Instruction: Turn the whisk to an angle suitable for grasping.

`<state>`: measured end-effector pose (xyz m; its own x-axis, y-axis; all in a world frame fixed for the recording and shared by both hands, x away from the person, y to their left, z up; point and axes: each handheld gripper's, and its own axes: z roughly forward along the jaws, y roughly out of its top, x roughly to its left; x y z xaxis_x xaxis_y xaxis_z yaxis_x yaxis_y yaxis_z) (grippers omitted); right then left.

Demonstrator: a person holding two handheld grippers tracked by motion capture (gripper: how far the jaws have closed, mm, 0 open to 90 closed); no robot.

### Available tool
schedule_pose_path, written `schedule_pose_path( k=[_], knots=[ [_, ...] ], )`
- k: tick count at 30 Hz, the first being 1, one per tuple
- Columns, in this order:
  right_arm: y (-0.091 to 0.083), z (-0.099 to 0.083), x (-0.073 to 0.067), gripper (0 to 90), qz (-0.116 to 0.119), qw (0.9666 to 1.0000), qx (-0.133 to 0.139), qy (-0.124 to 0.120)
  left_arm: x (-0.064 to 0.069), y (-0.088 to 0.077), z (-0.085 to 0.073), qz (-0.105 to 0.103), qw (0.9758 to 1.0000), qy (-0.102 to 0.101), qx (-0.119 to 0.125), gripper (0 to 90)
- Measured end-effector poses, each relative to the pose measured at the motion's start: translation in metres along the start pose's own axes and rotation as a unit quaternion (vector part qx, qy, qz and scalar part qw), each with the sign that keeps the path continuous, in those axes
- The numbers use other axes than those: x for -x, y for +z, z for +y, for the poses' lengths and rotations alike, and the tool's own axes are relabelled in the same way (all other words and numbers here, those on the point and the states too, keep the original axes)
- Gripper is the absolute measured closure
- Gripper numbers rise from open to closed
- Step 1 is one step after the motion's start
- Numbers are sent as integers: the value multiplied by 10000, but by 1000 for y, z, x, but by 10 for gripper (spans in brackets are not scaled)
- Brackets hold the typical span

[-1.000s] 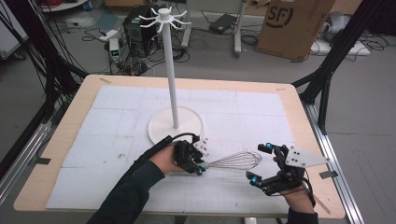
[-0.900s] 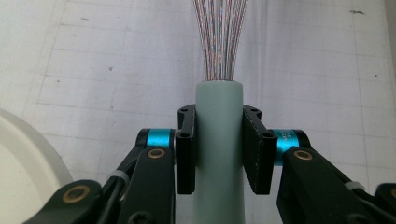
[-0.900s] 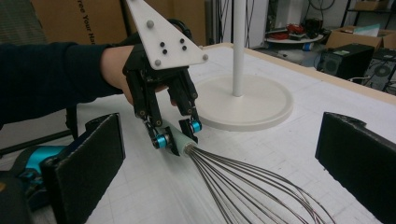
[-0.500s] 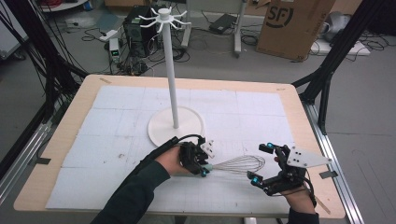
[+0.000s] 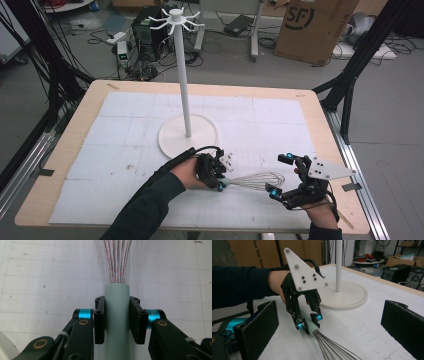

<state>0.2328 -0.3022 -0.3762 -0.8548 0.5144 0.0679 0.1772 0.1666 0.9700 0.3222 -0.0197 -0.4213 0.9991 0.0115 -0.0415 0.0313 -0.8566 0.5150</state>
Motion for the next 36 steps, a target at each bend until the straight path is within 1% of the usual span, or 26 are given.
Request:
schedule_pose_path(
  k=[8, 10, 13, 17, 20, 23, 26, 27, 29, 30, 32, 36],
  knots=[
    [1, 0, 0, 0, 5, 10000, -17, -2, 0, 2, -1, 20, 10000, -4, -26, 682],
    [1, 0, 0, 0, 5, 10000, -9, -1, 1, 2, 0, 35, 10000, 36, -32, 661],
    [1, 0, -1, 0, 8, 10000, -20, 3, 2, 3, 0, 47, 10000, 71, -41, 607],
    [1, 0, -1, 0, 9, 10000, -23, 1, 3, 3, 0, 42, 10000, 55, -36, 578],
    [1, 0, -1, 0, 8, 10000, -18, 1, 3, 2, 0, 104, 9999, 41, -42, 541],
    [1, 0, 0, 1, 10, 10000, -16, -7, 2, 0, 0, 115, 9999, 52, -18, 537],
    [2, -1, -1, 1, 20, 10000, -32, 27, 4, -2, 0, 141, 9999, 50, 74, 531],
    [2, -1, -1, 0, 21, 10000, -32, 23, 4, -3, 0, 147, 9998, 78, 93, 528],
    [2, -1, 0, 1, 50, 10000, -28, -27, 5, -6, 0, 187, 9997, 89, 112, 520],
    [3, -1, -1, 1, 61, 10000, -52, 5, 5, -7, 0, 197, 9997, 83, 132, 512],
    [4, 0, -2, 1, 78, 9999, -72, -4, 7, -10, 0, 207, 9997, 68, 144, 502],
    [6, -1, -2, 1, 114, 9999, -107, -9, 10, -20, -2, 247, 9992, 64, 302, 480]
  ],
)
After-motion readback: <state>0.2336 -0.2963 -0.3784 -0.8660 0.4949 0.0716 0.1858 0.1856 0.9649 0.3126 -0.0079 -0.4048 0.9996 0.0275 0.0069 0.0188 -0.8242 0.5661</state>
